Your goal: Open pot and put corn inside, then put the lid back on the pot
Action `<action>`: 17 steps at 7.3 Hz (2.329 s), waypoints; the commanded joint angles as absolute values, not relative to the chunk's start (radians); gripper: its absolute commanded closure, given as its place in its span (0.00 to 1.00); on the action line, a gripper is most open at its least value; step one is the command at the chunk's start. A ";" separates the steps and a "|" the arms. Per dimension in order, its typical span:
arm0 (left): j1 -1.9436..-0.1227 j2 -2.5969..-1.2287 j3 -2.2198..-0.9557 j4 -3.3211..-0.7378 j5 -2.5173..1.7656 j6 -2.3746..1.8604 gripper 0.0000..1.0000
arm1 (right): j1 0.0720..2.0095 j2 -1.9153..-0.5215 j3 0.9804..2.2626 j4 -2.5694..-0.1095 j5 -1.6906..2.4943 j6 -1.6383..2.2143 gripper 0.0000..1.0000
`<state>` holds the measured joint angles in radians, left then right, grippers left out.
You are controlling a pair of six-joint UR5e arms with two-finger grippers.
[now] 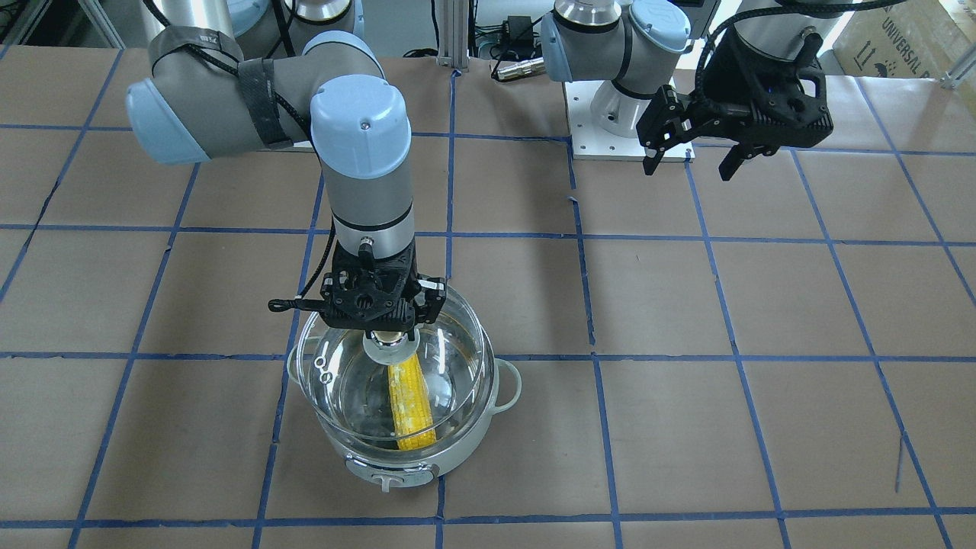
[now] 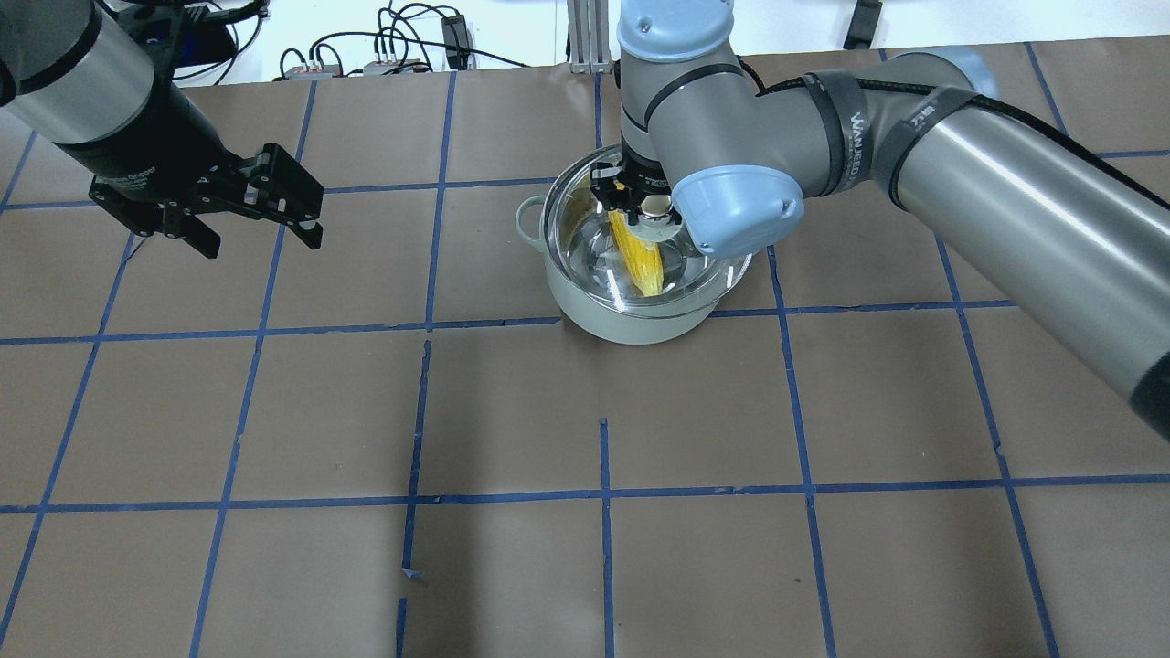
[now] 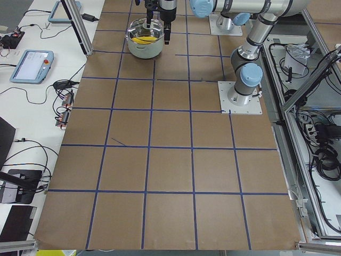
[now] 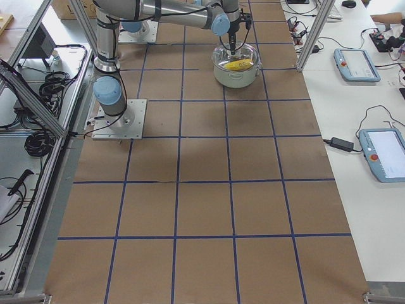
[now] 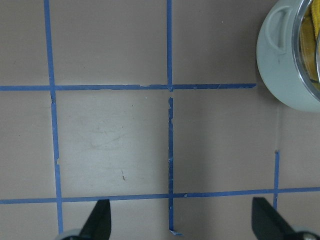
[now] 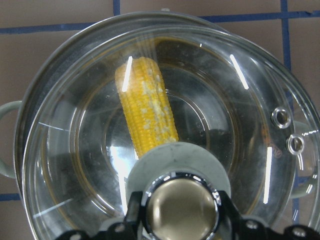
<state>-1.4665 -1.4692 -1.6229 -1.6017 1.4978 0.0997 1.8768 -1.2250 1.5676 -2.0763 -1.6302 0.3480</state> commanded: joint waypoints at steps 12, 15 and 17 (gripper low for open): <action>-1.466 -1.470 -1.623 -1.600 1.494 0.100 0.00 | 1.888 -1.186 1.503 -2.091 -1.641 0.350 0.70; -1.466 -1.471 -1.623 -1.600 1.494 0.100 0.00 | 1.888 -1.184 1.503 -2.091 -1.637 0.348 0.31; -1.466 -1.471 -1.623 -1.600 1.493 0.100 0.00 | 1.887 -1.183 1.503 -2.089 -1.635 0.347 0.18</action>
<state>-1.4665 -1.4710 -1.6229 -1.5999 1.4937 0.0997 1.8883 -1.1833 1.5035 -2.0898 -1.6361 0.3479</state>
